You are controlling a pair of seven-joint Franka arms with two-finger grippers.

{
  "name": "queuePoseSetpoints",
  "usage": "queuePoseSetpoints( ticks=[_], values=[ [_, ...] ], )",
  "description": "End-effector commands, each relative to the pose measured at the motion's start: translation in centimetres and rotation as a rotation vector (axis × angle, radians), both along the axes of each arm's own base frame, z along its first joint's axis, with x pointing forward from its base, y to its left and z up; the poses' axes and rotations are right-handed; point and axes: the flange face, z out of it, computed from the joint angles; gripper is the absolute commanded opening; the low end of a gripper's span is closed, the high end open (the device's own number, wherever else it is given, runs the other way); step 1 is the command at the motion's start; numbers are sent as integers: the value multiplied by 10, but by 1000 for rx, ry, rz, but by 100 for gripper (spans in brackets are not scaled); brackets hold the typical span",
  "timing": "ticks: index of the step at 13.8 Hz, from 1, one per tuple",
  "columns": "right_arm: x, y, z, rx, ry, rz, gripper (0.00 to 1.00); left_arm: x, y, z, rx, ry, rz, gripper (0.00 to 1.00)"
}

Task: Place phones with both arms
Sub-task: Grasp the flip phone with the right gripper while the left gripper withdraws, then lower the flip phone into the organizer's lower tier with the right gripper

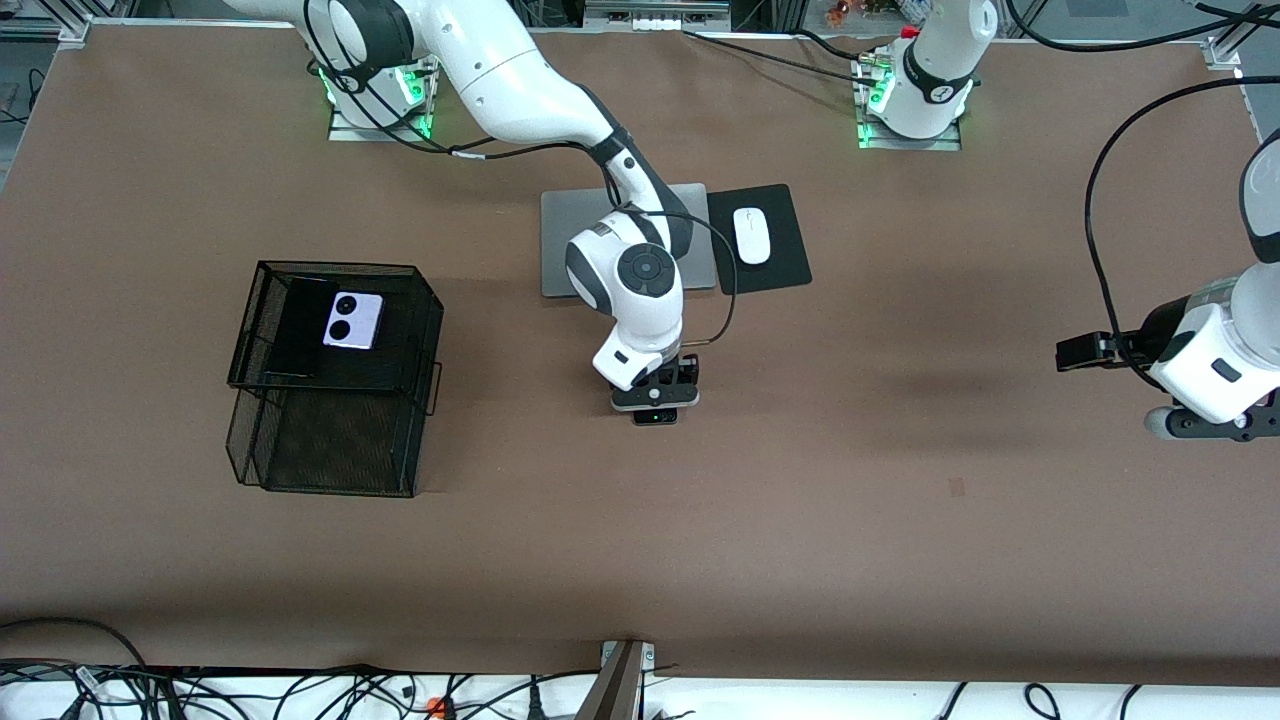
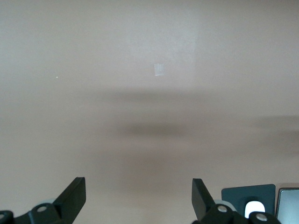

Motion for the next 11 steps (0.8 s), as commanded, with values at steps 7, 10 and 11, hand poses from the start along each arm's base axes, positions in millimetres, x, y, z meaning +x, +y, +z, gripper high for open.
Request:
queuePoseSetpoints(
  ticks=[7, 10, 11],
  values=[
    [113, -199, 213, -144, 30, 34, 0, -46, 37, 79, 89, -35, -80, 100],
    [130, -293, 240, -216, 99, 41, 0, -60, 49, 97, 90, -45, -103, 100],
    [135, -322, 243, -209, 118, 52, 0, -65, 56, 99, 90, -26, -142, 100]
  ],
)
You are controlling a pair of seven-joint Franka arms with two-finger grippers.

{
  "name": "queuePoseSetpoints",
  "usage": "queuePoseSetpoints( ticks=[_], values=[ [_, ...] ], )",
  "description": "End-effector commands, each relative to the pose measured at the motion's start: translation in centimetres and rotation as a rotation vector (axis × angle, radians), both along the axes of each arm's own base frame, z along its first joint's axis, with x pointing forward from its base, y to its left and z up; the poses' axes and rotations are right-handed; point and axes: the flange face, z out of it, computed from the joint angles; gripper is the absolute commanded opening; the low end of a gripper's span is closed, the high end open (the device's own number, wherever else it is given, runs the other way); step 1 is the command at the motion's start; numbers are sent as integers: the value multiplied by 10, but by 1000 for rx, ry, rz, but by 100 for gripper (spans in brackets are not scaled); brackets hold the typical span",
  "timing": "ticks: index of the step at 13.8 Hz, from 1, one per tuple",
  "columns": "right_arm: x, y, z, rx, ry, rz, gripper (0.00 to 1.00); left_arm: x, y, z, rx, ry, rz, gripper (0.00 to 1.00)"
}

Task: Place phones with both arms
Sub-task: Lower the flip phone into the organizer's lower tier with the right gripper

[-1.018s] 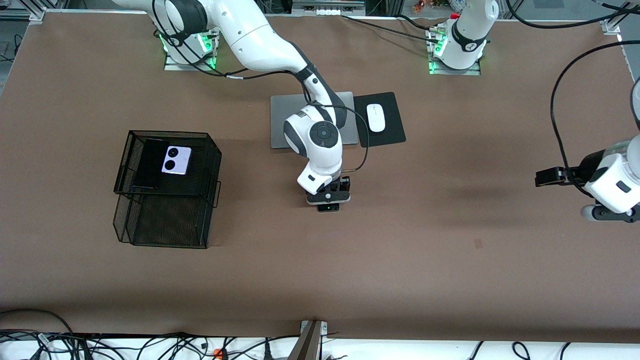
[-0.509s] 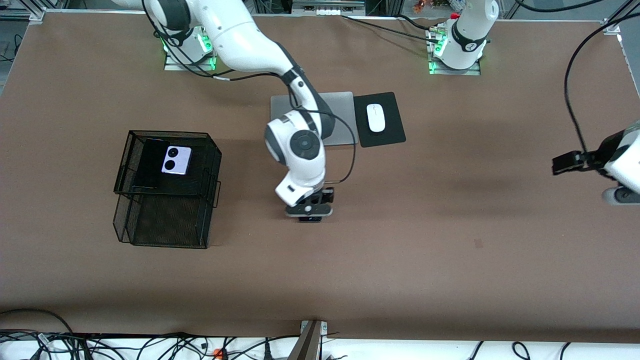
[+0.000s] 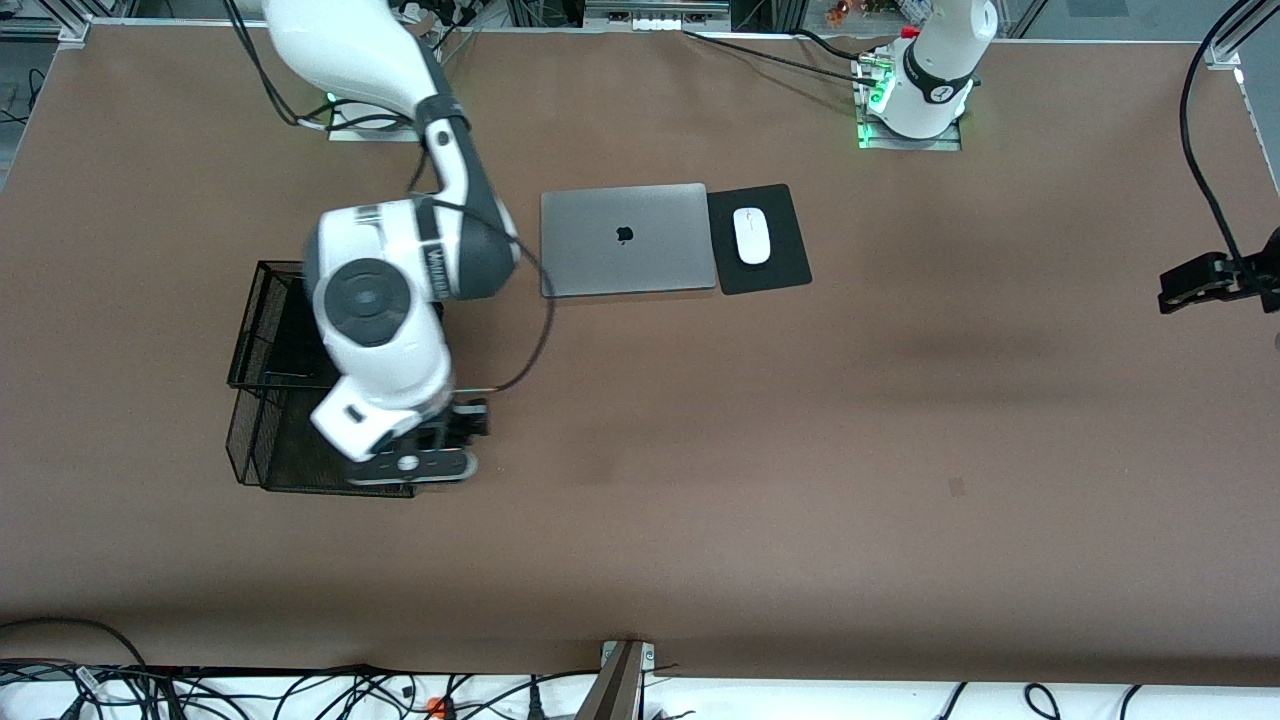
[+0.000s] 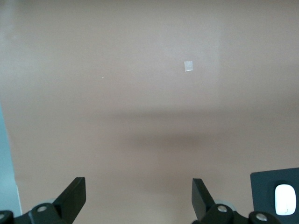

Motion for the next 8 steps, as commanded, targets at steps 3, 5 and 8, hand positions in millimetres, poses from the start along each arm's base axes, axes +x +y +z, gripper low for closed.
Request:
queuePoseSetpoints(
  ticks=[3, 5, 8],
  values=[
    [3, -110, -4, 27, 100, -8, 0, -23, -11, 8, 12, 54, -131, 100],
    [2, -132, -17, 25, 128, -37, 0, -21, -20, 1, -79, 45, -122, 100],
    [-3, -160, -35, 66, 162, -95, 0, -15, -35, -2, -125, 15, -93, 100]
  ],
)
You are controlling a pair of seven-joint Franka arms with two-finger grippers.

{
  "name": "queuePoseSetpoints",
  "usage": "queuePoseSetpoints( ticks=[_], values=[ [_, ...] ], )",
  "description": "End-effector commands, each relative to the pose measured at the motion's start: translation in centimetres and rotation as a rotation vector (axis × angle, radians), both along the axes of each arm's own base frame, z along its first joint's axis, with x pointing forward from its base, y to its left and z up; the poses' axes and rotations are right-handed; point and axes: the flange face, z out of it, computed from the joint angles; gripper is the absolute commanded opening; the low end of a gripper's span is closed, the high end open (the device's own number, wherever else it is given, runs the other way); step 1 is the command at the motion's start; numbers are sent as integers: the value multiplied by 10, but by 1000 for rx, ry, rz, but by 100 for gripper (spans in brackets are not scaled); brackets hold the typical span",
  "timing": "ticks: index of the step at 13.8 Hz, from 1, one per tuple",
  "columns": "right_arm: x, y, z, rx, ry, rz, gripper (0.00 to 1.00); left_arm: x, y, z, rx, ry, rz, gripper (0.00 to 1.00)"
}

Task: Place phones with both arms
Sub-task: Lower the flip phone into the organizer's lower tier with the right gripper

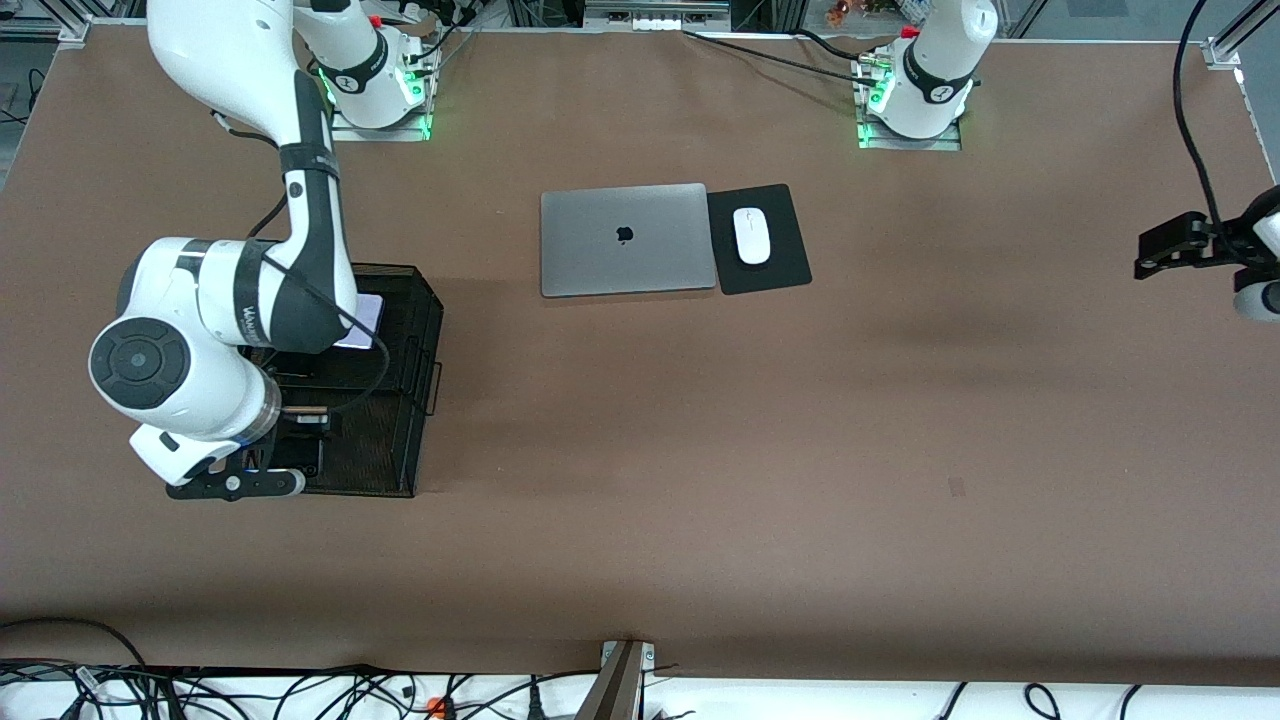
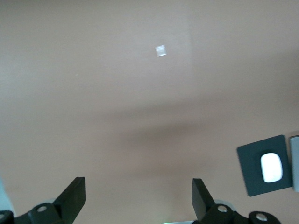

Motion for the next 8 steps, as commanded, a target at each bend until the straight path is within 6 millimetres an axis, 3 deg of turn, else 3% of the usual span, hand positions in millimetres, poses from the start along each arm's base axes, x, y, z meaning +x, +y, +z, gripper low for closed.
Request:
queuePoseSetpoints(
  ticks=[1, 5, 8],
  values=[
    [-12, -11, -3, 83, 17, -32, 0, -1, -2, 1, -62, -39, 37, 100],
    [-7, -34, -36, 113, -90, -78, 0, 5, -9, 5, -88, -94, 131, 100],
    [-14, -42, -64, 135, -111, -118, 0, -5, -12, 4, -82, -89, 132, 100]
  ],
)
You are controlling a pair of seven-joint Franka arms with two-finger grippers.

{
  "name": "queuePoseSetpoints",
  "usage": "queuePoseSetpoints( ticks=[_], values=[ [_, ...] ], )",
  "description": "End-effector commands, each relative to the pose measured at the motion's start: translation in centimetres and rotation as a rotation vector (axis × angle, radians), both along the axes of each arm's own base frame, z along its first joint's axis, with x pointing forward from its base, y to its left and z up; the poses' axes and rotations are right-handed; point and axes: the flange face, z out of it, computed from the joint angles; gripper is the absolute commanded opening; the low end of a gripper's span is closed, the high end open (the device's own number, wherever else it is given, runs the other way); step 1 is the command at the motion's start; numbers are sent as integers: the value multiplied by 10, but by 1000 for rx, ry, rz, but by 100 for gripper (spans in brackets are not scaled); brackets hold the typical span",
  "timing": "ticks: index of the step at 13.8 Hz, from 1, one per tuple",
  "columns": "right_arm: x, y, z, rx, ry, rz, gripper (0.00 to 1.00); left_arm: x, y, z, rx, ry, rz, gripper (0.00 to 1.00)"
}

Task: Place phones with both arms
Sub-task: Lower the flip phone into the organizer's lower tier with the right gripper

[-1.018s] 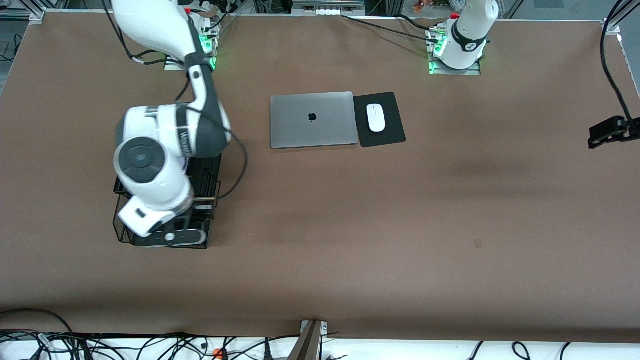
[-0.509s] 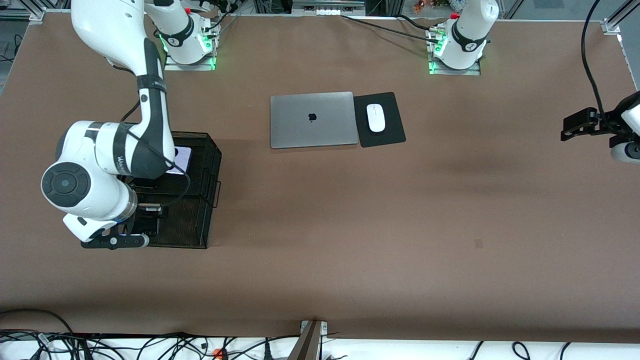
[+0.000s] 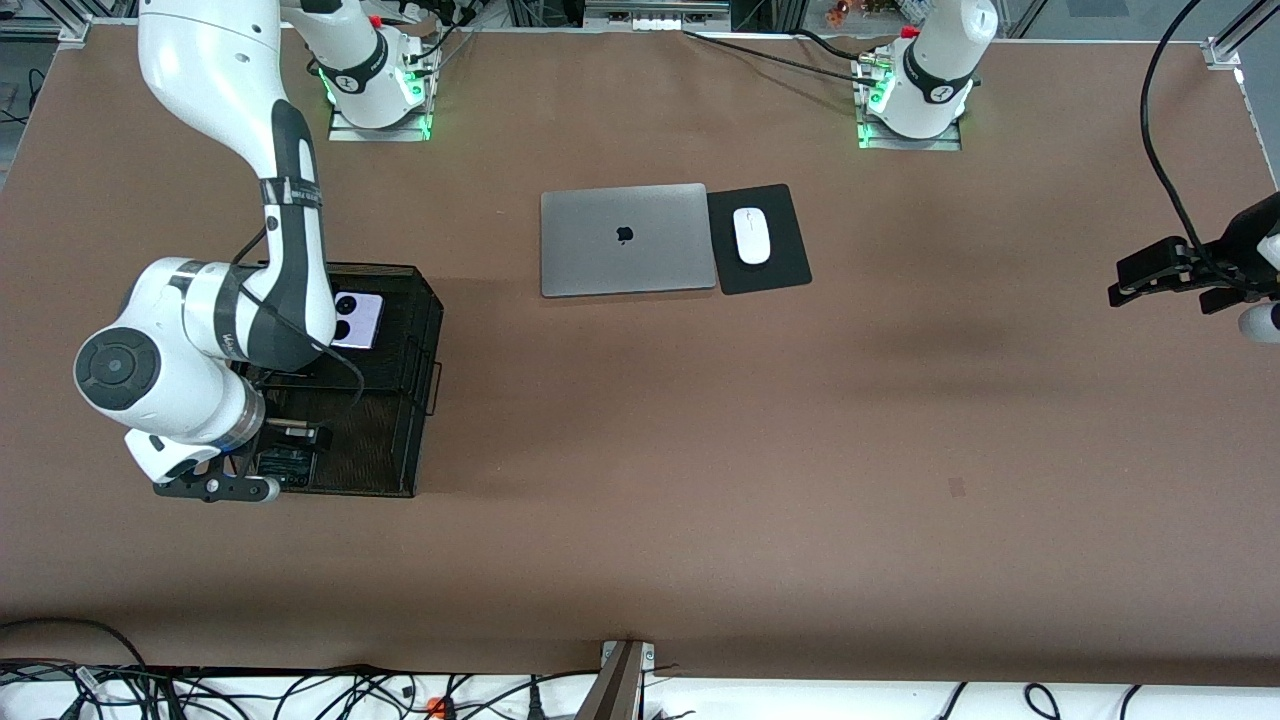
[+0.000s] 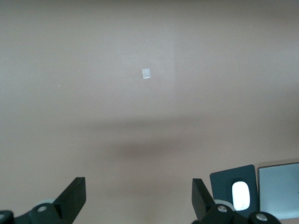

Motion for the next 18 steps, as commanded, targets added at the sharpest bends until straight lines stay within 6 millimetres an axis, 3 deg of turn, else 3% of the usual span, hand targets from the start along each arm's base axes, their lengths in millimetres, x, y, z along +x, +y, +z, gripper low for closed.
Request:
queuePoseSetpoints(
  ticks=[1, 5, 6, 7, 9, 11, 13, 14, 16, 17, 18],
  values=[
    [-13, -3, -13, 77, 2, -43, 0, -14, -11, 1, -11, -7, 3, 100],
    [-24, -6, -30, 87, 48, -72, 0, -14, -18, 3, -24, -12, 13, 100],
    [-26, -7, -35, 87, 55, -75, 2, -14, -20, 3, -22, -10, 19, 100],
    [-28, -3, -41, 88, 66, -72, 14, -14, -21, 2, -19, -4, 14, 100],
    [-28, -2, -47, 83, 70, -71, 15, -16, -23, 1, -7, 10, 2, 100],
    [-26, -2, -50, 79, 67, -71, 28, -20, -18, 1, 29, 32, -4, 100],
    [-26, -3, -50, 79, 67, -74, 63, -21, -17, 1, 38, 36, -5, 100],
    [-26, -5, -50, 79, 67, -78, 74, -21, -17, 1, 38, 39, -5, 100],
    [-25, -6, -49, 80, 62, -79, 84, -24, -17, 1, 49, 56, -9, 100],
    [-24, -6, -48, 80, 60, -78, 100, -25, -19, 0, 67, 65, -15, 100],
    [-23, -7, -45, 80, 53, -78, 100, -26, -26, 0, 99, 71, -30, 100]
  ],
)
